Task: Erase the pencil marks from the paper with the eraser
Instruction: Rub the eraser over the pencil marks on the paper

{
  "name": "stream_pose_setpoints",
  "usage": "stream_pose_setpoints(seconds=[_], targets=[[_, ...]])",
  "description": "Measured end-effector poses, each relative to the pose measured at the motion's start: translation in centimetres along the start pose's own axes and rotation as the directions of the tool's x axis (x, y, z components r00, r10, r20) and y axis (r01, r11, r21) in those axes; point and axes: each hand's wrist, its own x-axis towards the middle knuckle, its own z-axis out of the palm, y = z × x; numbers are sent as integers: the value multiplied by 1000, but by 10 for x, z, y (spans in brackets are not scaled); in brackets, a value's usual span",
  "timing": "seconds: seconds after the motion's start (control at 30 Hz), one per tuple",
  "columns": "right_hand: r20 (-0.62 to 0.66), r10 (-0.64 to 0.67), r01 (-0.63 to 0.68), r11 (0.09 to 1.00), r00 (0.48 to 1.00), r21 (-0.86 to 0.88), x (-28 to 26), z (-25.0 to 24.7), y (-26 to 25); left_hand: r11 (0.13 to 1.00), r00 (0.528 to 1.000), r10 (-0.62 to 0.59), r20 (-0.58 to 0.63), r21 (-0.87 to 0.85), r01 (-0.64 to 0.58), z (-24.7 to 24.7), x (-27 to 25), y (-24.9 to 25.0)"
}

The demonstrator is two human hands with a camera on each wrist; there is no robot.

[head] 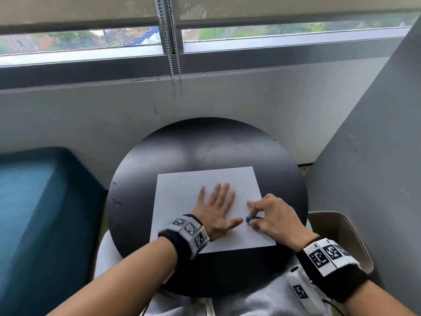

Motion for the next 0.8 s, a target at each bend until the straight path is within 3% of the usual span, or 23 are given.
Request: stream_pose_setpoints(seconds=[0.17, 0.23, 0.37, 0.53, 0.63, 0.8], targets=[[9, -14, 14, 1000, 1000, -3, -1, 1, 0, 952, 951, -308, -14, 1, 308, -15, 3, -45], [5, -17, 17, 1000, 1000, -4, 0, 1, 1, 962, 961, -272, -45, 12, 273, -16, 1, -41], [-6, -18, 18, 1000, 1000, -6, 0, 2, 1, 994, 1000, -14, -12, 106, 15, -7, -6, -14], [-7, -25, 24, 1000, 1000, -19, 0, 2, 1, 969, 969, -247, 10, 21, 247, -20, 4, -30], [3, -29, 29, 998, 1000, -48, 0, 1, 1, 965, 970, -233, 68, -107, 240, -29, 2, -33], [51, -30, 32, 999, 998, -39, 11, -13, -3, 959, 968, -236, 82, -138, 246, -36, 3, -27]])
